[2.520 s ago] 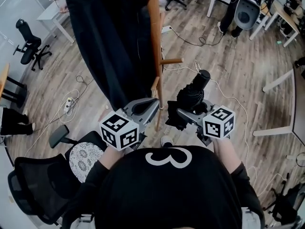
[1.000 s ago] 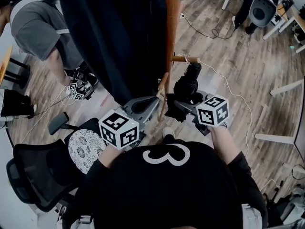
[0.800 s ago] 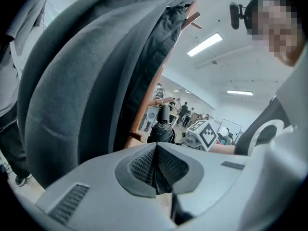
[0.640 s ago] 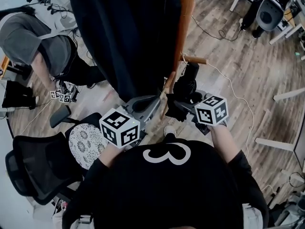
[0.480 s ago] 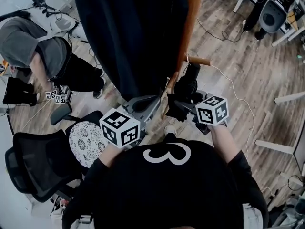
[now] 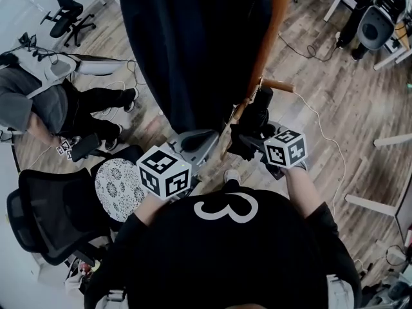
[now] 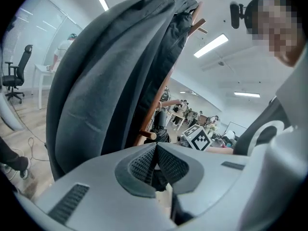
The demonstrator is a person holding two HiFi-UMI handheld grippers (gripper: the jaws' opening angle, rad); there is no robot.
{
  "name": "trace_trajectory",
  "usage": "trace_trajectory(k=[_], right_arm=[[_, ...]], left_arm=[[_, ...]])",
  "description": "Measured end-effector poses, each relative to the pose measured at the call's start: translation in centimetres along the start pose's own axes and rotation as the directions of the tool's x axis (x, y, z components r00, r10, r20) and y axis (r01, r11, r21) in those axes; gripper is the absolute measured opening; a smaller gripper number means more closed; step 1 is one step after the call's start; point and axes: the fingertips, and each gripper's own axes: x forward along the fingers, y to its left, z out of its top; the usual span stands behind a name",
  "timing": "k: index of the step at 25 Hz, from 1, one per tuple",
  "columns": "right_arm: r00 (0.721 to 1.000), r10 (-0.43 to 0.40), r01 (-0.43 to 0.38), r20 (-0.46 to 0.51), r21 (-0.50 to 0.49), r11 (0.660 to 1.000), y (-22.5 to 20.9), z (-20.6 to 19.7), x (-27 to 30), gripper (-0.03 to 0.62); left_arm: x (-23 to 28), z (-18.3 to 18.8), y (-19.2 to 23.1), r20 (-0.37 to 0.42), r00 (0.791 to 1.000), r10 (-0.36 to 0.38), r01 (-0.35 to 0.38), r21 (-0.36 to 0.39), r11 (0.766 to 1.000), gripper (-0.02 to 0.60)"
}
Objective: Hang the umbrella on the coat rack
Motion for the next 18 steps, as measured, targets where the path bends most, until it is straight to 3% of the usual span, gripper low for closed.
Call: trace_trajectory(k=[18], right_arm=[[0.986,-0.16,0.159,0.044,0.014,0.987,-2.4,0.6,-0.4,0.287]], left_arm=[[-2.3,-1.3,0.5,0.008,1.0,0.009,-0.009,-0.025,1.0,0.015]])
